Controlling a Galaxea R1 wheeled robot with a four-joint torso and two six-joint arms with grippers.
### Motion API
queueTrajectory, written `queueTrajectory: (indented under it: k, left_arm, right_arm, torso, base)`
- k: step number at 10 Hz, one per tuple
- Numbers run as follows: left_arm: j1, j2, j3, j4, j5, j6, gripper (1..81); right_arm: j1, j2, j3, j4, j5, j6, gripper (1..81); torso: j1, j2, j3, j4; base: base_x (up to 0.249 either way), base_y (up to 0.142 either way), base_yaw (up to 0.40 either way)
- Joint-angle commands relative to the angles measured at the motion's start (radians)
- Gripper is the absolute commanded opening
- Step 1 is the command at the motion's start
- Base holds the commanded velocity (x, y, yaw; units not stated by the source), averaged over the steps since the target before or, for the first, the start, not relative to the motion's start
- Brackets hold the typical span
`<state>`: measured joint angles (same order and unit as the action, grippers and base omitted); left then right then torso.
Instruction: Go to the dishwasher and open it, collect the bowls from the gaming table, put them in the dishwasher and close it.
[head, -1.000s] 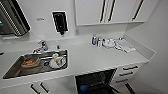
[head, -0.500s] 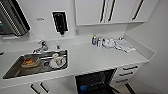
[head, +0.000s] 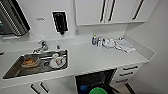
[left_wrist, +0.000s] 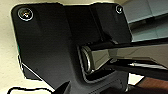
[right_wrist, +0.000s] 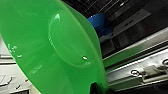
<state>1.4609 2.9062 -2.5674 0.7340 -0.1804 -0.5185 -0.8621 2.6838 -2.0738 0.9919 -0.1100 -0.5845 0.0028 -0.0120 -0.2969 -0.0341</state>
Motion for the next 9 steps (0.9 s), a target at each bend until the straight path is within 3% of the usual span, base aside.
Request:
queueTrajectory:
  k: [1,4,9]
  left_arm:
    - [-0.006,-0.002,0.003,0.01,0.035,0.005,81.1]
    - [-0.004,0.001,0.001,0.01,0.035,0.005,81.1]
    - [0.002,-0.007,0.001,0.01,0.033,0.002,81.1]
  right_arm:
    - [0.169,0.023,-0.072,0.042,-0.169,0.0,1.0]
    - [0.211,0.053,-0.109,0.042,-0.198,0.003,1.0]
    - [0.301,0.204,-0.359,0.04,-0.29,0.009,1.0]
  torso:
    - [0.0,0.0,0.0,0.0]
    - [0.0,0.0,0.0,0.0]
    - [0.0,0.0,0.0,0.0]
  base:
    - [0.0,0.0,0.0]
    - [0.0,0.0,0.0]
    - [0.0,0.0,0.0]
